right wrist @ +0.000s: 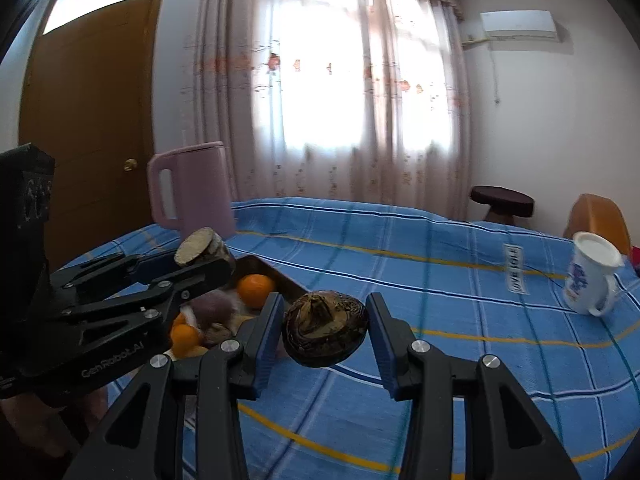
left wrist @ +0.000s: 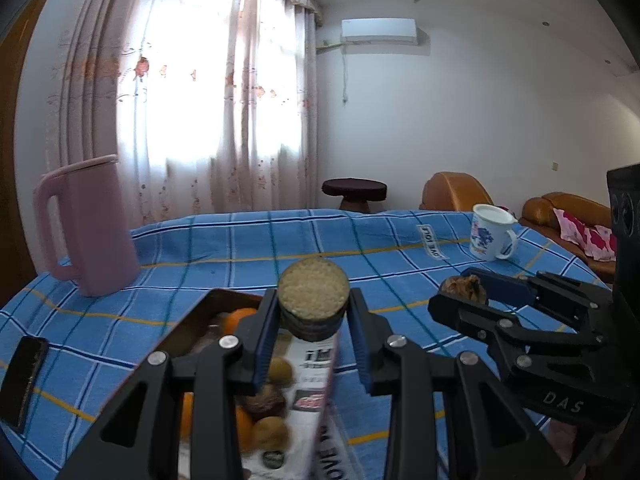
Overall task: Organize fruits
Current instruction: 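Lift and carry the can with the left tool while the right tool carries the mushroom over the tin, then lower and release the can with the left tool while the right tool releases the mushroom into the tin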
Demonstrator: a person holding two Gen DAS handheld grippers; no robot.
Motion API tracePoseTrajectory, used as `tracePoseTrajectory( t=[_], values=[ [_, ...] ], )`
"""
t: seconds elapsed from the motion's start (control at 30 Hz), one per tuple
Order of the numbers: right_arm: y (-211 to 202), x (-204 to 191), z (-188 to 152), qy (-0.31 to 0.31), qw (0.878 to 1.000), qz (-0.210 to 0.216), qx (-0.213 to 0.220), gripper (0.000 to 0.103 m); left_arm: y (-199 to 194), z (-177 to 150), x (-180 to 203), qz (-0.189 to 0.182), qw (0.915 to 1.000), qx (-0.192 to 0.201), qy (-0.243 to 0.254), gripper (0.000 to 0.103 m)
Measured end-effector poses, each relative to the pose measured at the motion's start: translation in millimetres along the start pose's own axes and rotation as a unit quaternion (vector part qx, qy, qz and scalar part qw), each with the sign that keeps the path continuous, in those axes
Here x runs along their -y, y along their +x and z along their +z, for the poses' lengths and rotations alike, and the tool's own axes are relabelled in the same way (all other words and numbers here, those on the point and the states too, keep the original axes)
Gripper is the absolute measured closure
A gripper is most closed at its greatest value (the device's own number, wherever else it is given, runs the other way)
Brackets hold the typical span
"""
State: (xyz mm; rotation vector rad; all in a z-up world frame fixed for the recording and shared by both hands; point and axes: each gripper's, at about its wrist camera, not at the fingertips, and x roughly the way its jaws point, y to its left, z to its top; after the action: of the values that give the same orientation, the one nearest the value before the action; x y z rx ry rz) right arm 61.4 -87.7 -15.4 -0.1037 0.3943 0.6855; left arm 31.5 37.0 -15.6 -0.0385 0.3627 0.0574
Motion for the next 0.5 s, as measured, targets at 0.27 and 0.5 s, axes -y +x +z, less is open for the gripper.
tracePoseTrajectory(
  t=[0.27, 0.5],
  values=[
    [12, -38, 10, -0.021, 0.999, 0.043, -0.001, 0.059, -16, 0, -46, 0.027, 0.9992, -0.010, -0.027, 0.067],
    [27, -70, 4, -0.046, 0.996, 0.072, -0.017, 0.059, -26, -13, -70, 0.033, 0.9981, -0.028, -0.044, 0.067]
  ],
)
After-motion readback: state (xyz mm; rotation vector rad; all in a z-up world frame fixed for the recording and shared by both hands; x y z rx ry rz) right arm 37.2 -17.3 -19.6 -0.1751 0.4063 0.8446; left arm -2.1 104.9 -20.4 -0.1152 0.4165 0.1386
